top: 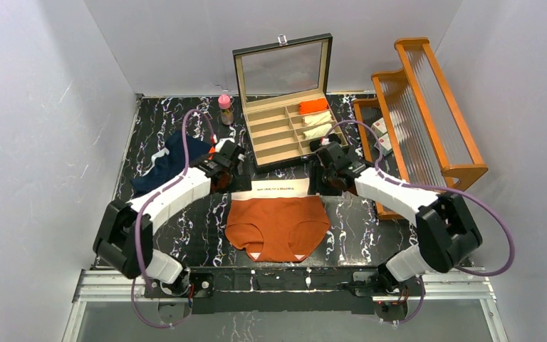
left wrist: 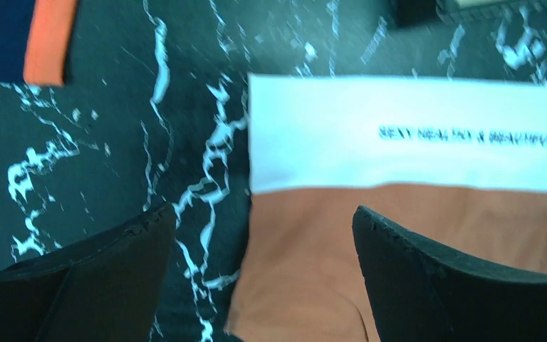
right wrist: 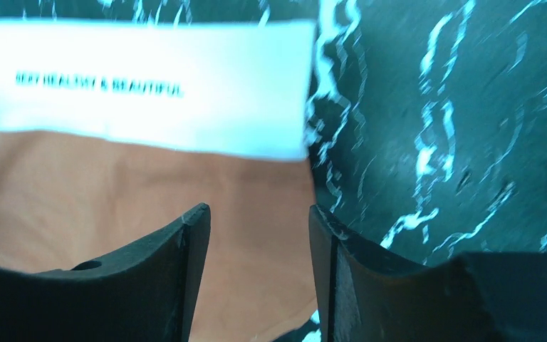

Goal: Roll the underwear
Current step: Flatten out the underwear at the center of the board.

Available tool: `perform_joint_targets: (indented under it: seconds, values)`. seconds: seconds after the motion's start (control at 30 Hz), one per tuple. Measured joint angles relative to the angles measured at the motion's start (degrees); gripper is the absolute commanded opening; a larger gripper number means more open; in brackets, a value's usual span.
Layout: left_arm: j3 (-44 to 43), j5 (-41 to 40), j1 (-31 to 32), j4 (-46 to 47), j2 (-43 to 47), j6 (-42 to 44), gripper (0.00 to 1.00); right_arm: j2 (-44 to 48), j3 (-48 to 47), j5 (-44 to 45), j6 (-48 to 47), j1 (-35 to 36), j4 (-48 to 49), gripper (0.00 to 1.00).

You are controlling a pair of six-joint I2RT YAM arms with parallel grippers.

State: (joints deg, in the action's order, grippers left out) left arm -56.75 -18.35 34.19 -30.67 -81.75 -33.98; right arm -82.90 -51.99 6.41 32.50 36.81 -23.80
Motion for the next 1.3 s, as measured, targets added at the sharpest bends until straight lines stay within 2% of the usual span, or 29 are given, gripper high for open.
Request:
perform_joint_targets:
  seconds: [0.2, 0.57, 0.7, 0.83, 0.97, 1.07, 1.1, 1.3]
  values:
    - [-0.13, 7.53, -9.5, 6.35, -4.91, 4.21, 0.87, -7.48, -5.08, -1.16, -2.93, -6.21, 1.45, 0.59]
    - [-0.08, 17.69, -12.56, 13.16, -14.11, 8.19, 0.7, -17.37, -8.99, -7.64, -5.98, -9.86, 2.97, 0.49]
    - [0.49, 20.51, -14.14, 14.67, -14.36, 9.33, 0.6, -18.99, -10.74, -8.9, -7.32, -9.85, 3.23, 0.48]
    - [1.19, 22.31, -15.46, 16.16, -14.36, 9.94, 0.46, -19.96, -11.53, -10.08, -7.69, -9.85, 3.57, 0.41]
    - [1.65, 23.95, -16.17, 17.45, -14.64, 10.72, 0.3, -21.3, -12.61, -10.27, -7.98, -9.85, 4.44, 0.2]
    - [1.82, 25.49, -16.23, 18.62, -15.2, 11.33, 0.07, -21.69, -12.74, -10.53, -8.24, -9.85, 4.9, 0.03]
    - [1.87, 26.03, -16.22, 19.04, -15.43, 11.55, 0.02, -21.8, -12.74, -10.73, -8.43, -9.85, 4.94, 0.02]
    - [2.17, 28.26, -16.22, 19.85, -15.4, 12.47, 0.0, -21.12, -12.72, -11.99, -9.36, -9.85, 4.81, 0.01]
